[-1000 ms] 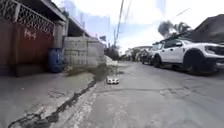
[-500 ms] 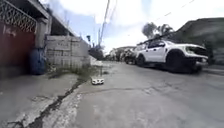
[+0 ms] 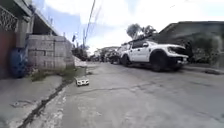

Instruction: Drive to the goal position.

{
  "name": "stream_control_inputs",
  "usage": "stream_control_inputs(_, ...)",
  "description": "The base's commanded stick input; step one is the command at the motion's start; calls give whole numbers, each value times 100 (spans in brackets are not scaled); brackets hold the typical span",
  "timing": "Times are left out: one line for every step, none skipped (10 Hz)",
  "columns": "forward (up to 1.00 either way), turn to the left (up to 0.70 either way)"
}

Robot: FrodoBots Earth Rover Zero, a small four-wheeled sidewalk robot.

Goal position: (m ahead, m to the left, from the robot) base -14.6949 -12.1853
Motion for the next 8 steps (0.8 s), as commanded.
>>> stream_control_inputs(0,-70)
stream_control_inputs(0,-70)
stream_control_inputs(0,-70)
stream_control_inputs(0,-70)
stream_control_inputs(0,-70)
stream_control_inputs(0,-70)
stream_control_inputs(0,-70)
stream_control_inputs(0,-70)
